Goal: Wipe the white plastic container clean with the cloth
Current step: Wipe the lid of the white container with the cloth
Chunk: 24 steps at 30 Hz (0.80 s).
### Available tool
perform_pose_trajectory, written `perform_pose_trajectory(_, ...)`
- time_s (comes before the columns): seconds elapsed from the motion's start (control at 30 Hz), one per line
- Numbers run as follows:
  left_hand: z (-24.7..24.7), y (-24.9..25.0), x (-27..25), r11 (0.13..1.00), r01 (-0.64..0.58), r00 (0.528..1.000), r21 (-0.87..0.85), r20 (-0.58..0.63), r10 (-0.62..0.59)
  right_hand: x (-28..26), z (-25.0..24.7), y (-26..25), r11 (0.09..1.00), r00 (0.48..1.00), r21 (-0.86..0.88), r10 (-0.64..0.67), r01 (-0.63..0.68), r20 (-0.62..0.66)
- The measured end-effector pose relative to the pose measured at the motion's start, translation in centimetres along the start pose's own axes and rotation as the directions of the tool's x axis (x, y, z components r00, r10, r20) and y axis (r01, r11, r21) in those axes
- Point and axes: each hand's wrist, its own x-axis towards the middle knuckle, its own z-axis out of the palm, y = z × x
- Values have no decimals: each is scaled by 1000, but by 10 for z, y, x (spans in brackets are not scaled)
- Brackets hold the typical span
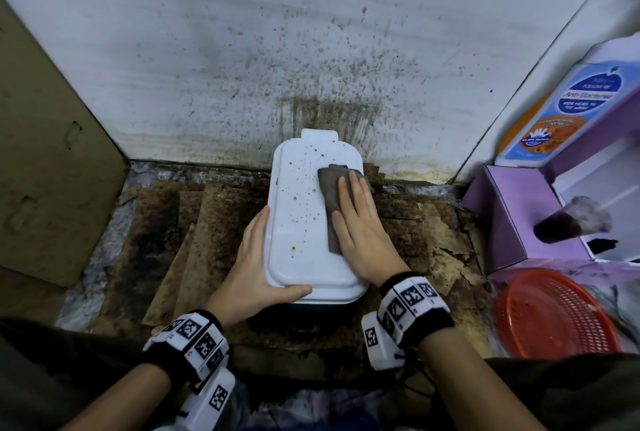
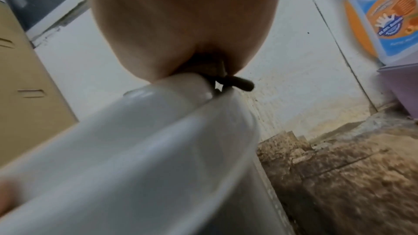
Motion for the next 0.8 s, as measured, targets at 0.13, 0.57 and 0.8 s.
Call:
perform_pose_trajectory(0.13,0,-1,0,1000,1,1000,-10,4,-1,2,-3,2,995,999,96,1,-5,35)
perform_pose_trajectory(0.57,1,-1,-1,999,16,1000,-36,1,-16,-48,16,-11,989,981,149,43,-14,-188)
perform_pose_trajectory(0.8,0,-1,0,999,19,1000,-43,21,-18,-14,0,-10,959,990,265,125,-102,-72)
